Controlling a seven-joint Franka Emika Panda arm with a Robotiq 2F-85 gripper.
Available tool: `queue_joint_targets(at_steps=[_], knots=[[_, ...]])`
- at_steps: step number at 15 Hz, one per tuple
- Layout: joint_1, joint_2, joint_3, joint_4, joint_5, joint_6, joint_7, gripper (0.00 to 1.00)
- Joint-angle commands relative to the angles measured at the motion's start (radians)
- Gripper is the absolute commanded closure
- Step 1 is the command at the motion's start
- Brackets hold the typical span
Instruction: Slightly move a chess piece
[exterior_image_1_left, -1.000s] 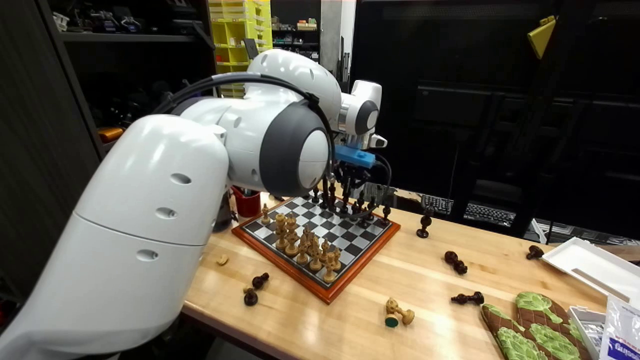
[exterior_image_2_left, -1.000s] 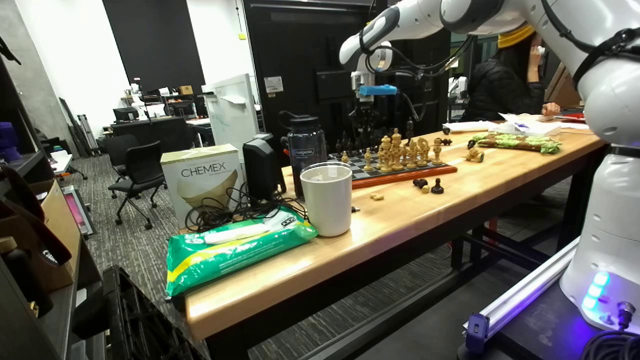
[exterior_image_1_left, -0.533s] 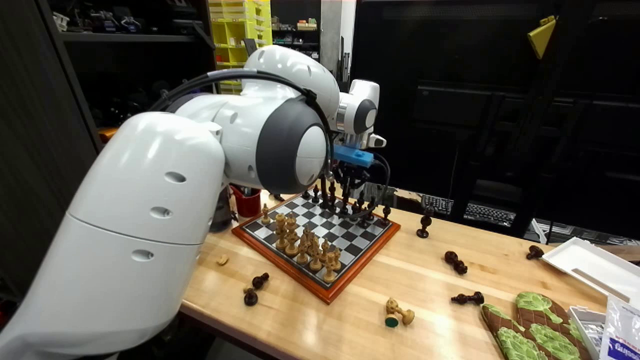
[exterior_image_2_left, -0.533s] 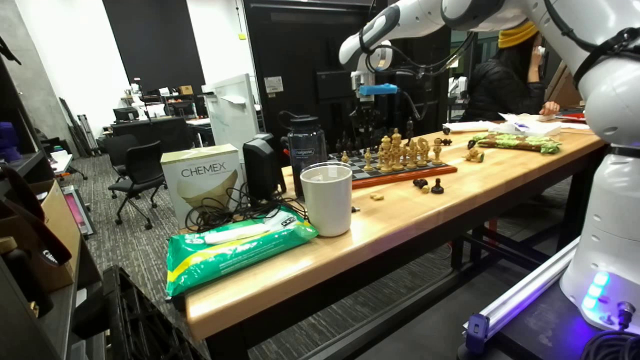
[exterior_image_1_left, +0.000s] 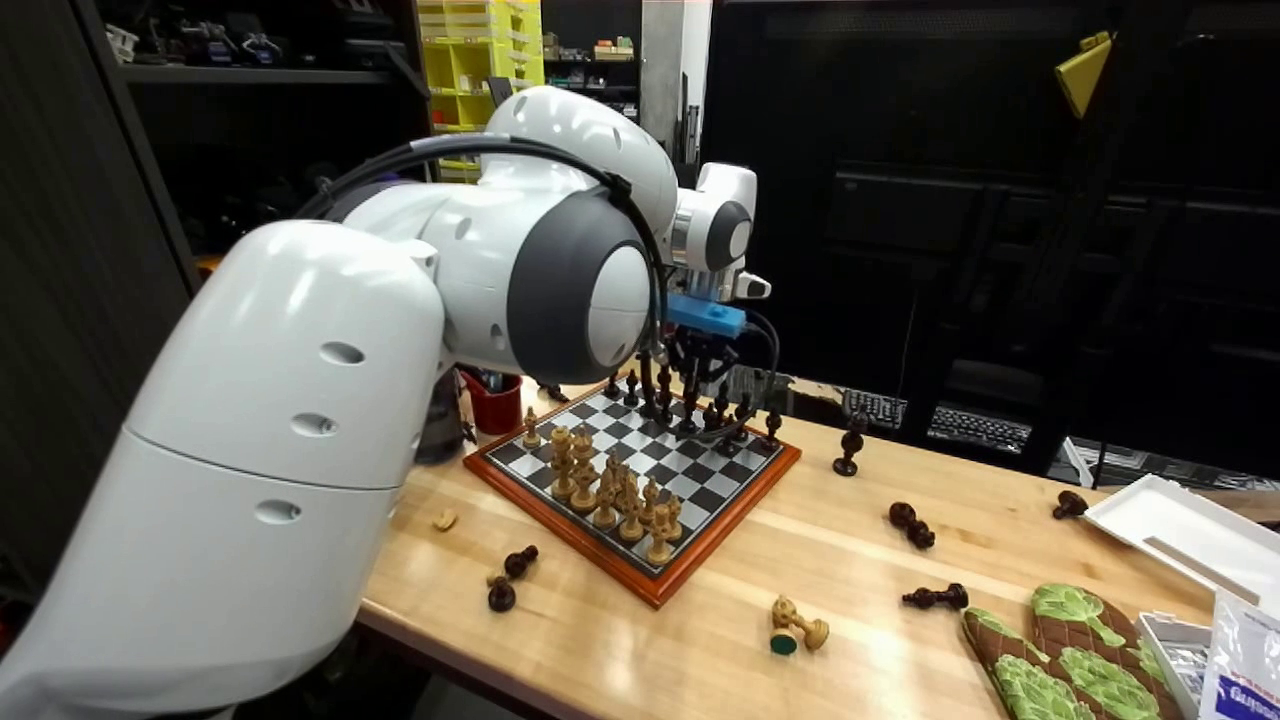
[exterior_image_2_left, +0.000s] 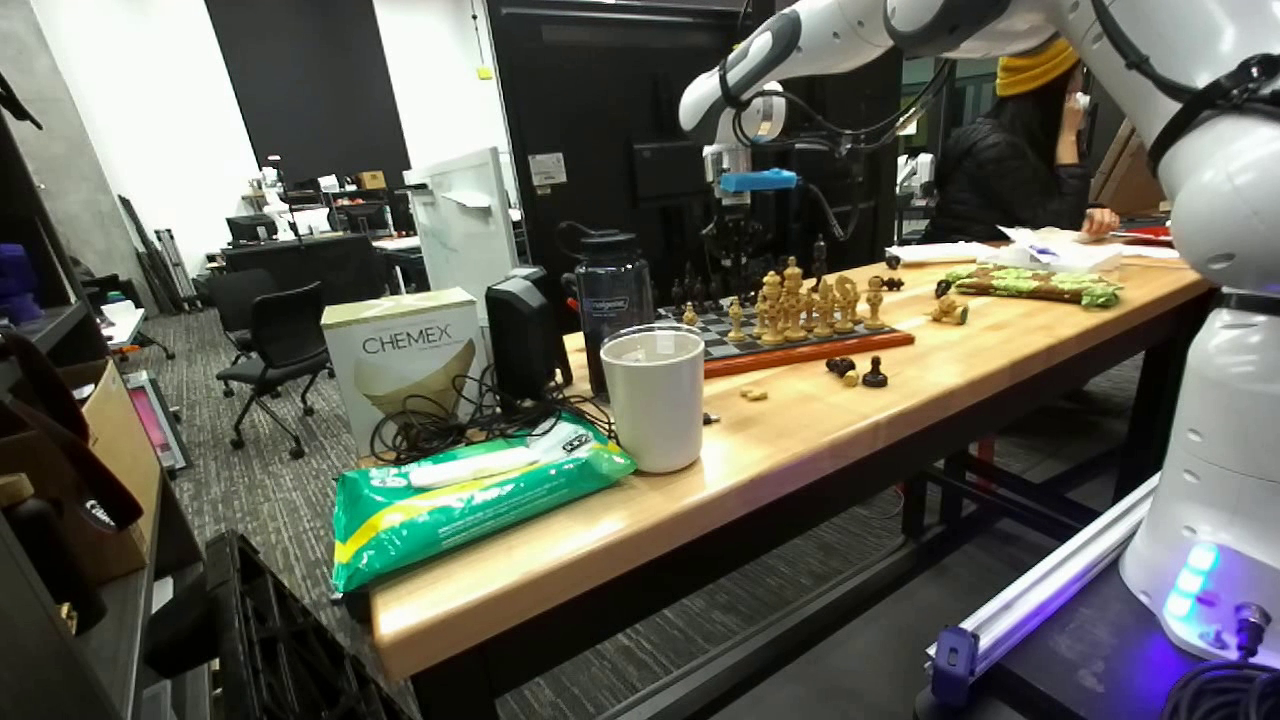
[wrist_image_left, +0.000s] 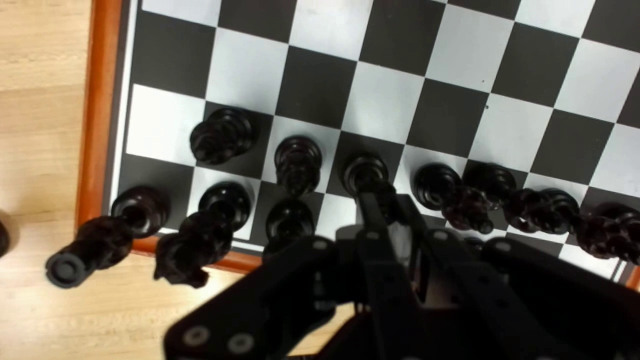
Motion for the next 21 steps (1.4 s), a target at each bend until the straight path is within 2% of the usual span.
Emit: queue_joint_targets(at_steps=[1, 4, 5, 7, 11, 12, 14, 17, 18, 19, 20, 21], knots=[[0.015, -0.037, -0.009, -0.038, -0.015, -0.001, 0.007, 0.97], [0.016, -0.037, -0.008, -0.037, -0.015, -0.001, 0.003, 0.92], [0.017, -0.037, -0.008, -0.036, -0.015, -0.002, 0.003, 0.82], [0.018, -0.037, -0.008, -0.036, -0.015, 0.0, 0.002, 0.8], [0.02, -0.037, -0.008, -0.034, -0.016, 0.001, 0.003, 0.9], [0.021, -0.038, -0.008, -0.032, -0.017, 0.0, 0.004, 0.97], [0.023, -0.039, -0.009, -0.029, -0.019, -0.001, 0.004, 0.92], [0.025, -0.041, -0.01, -0.026, -0.027, -0.003, 0.005, 0.88], [0.026, -0.042, -0.01, -0.024, -0.03, -0.005, 0.004, 0.82], [0.027, -0.042, -0.009, -0.023, -0.033, -0.004, 0.004, 0.81], [0.027, -0.043, -0.009, -0.022, -0.034, -0.004, 0.004, 0.73], [0.027, -0.044, -0.009, -0.021, -0.036, -0.006, 0.003, 0.69]])
